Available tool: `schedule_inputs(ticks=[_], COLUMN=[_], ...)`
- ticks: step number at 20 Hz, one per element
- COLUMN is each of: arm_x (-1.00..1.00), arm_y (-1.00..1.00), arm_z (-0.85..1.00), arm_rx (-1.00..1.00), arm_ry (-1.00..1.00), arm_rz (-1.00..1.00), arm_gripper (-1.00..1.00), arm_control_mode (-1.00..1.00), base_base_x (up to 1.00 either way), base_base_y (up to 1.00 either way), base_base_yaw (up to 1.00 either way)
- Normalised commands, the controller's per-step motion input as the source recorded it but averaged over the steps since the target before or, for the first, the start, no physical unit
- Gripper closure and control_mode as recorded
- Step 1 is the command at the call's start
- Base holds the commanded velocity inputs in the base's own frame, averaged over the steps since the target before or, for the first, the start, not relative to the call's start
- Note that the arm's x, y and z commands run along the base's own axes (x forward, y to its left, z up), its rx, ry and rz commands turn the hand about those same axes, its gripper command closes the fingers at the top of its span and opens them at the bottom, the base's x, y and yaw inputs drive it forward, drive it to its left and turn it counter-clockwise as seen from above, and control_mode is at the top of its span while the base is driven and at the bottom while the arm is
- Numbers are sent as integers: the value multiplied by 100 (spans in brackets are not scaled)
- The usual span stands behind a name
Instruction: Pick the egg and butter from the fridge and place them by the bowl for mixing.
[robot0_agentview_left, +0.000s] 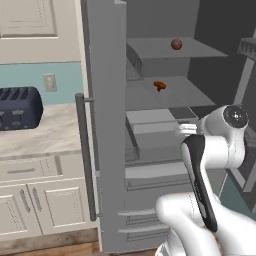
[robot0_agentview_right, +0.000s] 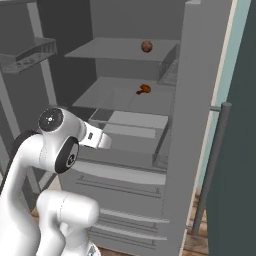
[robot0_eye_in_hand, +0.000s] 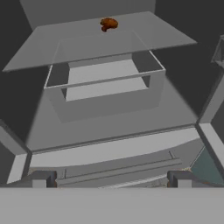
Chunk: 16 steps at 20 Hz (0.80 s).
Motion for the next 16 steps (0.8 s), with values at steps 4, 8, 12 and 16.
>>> schedule_inputs(ticks=[4, 8, 12, 16], arm_x=[0, 0, 0, 0], arm_y=[0, 0, 0, 0], arm_z=[0, 0, 0, 0], arm_rx=[0, 0, 0, 0], arm_ry=[0, 0, 0, 0], arm_rz=[0, 0, 0, 0], arm_gripper=[-100, -100, -100, -100], arm_control_mode=[100, 100, 100, 100], base_base_x=[36, 34, 32, 37], base_base_y=[-28, -35, -37, -26], base_base_yaw=[0, -6, -6, -1])
